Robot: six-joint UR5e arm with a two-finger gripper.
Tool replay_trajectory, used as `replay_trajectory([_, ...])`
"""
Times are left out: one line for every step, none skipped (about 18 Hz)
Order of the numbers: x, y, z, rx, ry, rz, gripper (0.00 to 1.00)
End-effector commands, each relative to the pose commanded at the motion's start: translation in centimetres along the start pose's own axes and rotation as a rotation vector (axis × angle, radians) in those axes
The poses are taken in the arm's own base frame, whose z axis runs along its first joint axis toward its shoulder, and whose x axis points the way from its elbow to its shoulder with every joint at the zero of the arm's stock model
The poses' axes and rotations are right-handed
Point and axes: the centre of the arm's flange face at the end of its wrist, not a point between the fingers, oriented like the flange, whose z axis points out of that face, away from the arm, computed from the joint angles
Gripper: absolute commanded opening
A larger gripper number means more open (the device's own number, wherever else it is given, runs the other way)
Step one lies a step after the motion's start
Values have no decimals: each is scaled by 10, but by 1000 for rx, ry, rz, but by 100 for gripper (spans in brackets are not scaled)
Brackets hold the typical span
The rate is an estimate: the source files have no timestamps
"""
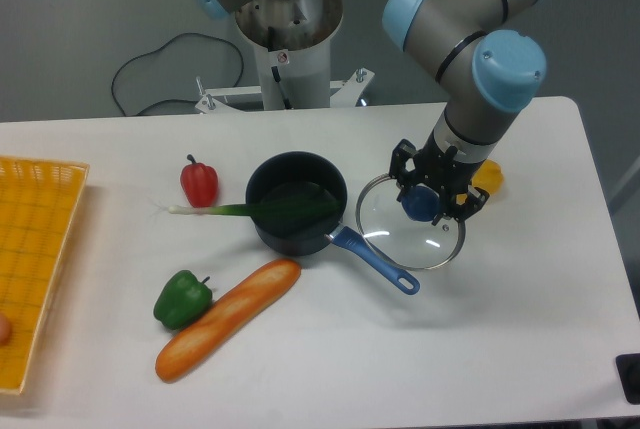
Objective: Close the pot lid
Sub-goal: 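Hold the glass lid by its blue knob and lift it slightly, then carry the glass lid over the dark blue saucepan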
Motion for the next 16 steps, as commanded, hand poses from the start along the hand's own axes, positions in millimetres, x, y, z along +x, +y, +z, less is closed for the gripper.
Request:
replay_trajectory([1,1,0,0,1,-2,27])
replay_trajectory([2,2,1,-1,3,-1,27])
replay_trajectory([3,2,2,0,4,-1,27])
replay_trajectory([4,1,1,0,5,1,27])
replay_trajectory([5,1,-1,6,1,0,27])
replay_trajectory([6,1,-1,12,3,0,27])
replay_trajectory([7,1,1,15,9,-1,27])
replay_trajectory([8,1,3,16,12,0,27])
replay_trajectory([9,0,2,16,10,2,27])
replay_trajectory([11,0,1,16,10,1,27])
replay_trajectory([13,-1,0,18,9,2,27])
replay_trajectory([18,-2,0,22,11,4,27])
replay_trajectory([22,-2,2,30,19,3,27])
replay_trajectory([26,-3,4,44,31,-2,27])
replay_trajectory([28,-2,8,67,49,-30,27])
replay_trajectory([32,0,16,84,72,-61,27])
